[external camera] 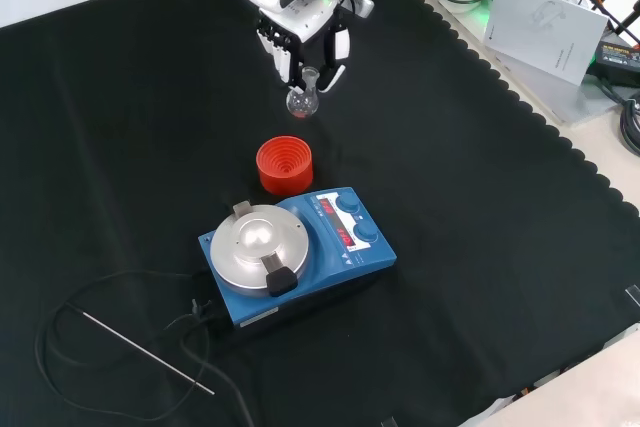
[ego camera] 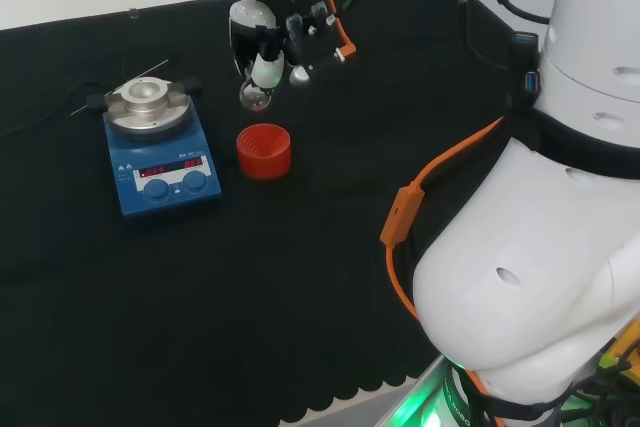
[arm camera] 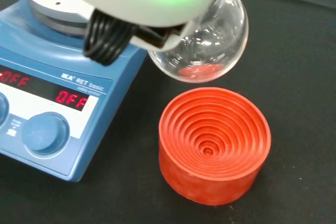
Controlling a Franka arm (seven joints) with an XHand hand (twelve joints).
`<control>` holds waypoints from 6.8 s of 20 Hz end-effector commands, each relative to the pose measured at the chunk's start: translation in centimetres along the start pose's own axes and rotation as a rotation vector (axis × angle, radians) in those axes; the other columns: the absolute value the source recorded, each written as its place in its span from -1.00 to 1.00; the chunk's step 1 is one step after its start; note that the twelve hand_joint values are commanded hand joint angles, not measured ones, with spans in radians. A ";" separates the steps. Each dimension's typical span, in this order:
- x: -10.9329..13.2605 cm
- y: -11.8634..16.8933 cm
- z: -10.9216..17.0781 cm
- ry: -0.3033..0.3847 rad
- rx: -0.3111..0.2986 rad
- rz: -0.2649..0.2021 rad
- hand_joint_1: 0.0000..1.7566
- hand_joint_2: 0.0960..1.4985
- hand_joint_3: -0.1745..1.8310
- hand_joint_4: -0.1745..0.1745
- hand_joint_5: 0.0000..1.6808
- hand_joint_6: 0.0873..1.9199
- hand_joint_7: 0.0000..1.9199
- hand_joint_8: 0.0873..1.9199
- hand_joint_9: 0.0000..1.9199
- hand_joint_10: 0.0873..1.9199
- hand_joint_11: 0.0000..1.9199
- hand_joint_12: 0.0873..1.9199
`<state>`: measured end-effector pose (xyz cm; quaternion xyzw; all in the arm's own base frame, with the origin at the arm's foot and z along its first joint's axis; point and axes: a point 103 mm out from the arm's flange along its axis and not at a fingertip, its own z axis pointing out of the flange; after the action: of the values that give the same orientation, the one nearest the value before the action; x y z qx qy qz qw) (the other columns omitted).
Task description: Place the round-bottom flask on the heater.
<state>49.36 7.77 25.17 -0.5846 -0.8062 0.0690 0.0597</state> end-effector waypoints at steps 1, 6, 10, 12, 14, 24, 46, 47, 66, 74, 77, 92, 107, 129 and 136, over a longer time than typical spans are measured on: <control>0.4 -0.2 -0.2 0.002 0.003 -0.018 0.51 -0.42 0.09 -1.00 0.44 -0.31 0.51 -0.36 0.78 -0.71 0.72 -0.14; 0.3 -0.4 -0.9 0.009 0.004 -0.011 0.51 -0.42 0.09 -1.00 0.44 -0.31 0.51 -0.36 0.78 -0.71 0.72 -0.14; 0.4 -0.6 -1.5 0.017 -0.005 -0.008 0.51 -0.42 0.09 -1.00 0.44 -0.31 0.51 -0.36 0.78 -0.71 0.72 -0.14; 0.5 -0.6 -1.9 0.020 -0.008 -0.005 0.51 -0.43 0.10 -1.00 0.45 -0.31 0.51 -0.37 0.78 -0.72 0.72 -0.13; 0.7 -0.6 -2.5 0.025 -0.015 -0.006 0.51 -0.44 0.10 -1.00 0.45 -0.31 0.51 -0.37 0.78 -0.72 0.72 -0.13; 4.3 0.6 -7.0 0.019 -0.020 -0.011 0.51 -0.45 0.11 -1.00 0.45 -0.31 0.52 -0.37 0.79 -0.72 0.72 -0.13; 6.0 4.6 -7.9 0.117 -0.014 0.008 0.51 -0.46 0.12 -1.00 0.46 -0.31 0.52 -0.37 0.80 -0.72 0.74 -0.12; 5.8 4.8 -8.0 0.119 -0.013 0.004 0.51 -0.46 0.12 -1.00 0.46 -0.31 0.52 -0.37 0.80 -0.72 0.74 -0.12; 2.6 5.2 -11.4 0.102 -0.004 -0.070 0.51 -0.46 0.13 -1.00 0.46 -0.31 0.52 -0.37 0.80 -0.72 0.75 -0.11; 3.5 6.6 -11.4 0.107 0.003 -0.079 0.51 -0.46 0.13 -1.00 0.46 -0.31 0.52 -0.37 0.80 -0.72 0.75 -0.11; 3.9 7.1 -11.5 0.114 -0.003 -0.085 0.51 -0.46 0.13 -1.00 0.46 -0.31 0.52 -0.37 0.80 -0.72 0.75 -0.11; 5.3 9.0 -11.4 0.134 0.012 -0.133 0.51 -0.47 0.14 -1.00 0.46 -0.31 0.52 -0.36 0.81 -0.72 0.77 -0.10; 4.3 11.7 -12.8 0.148 0.002 -0.066 0.51 -0.47 0.14 -1.00 0.46 -0.31 0.52 -0.36 0.81 -0.72 0.77 -0.10; 6.9 13.2 -12.4 0.150 0.014 -0.109 0.51 -0.47 0.14 -1.00 0.46 -0.31 0.52 -0.36 0.81 -0.72 0.77 -0.09; 7.9 13.6 -11.3 0.152 -0.001 -0.111 0.51 -0.47 0.14 -1.00 0.46 -0.30 0.52 -0.36 0.81 -0.72 0.77 -0.09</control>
<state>61.59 19.45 34.54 -0.5427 -0.8299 0.0262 0.1266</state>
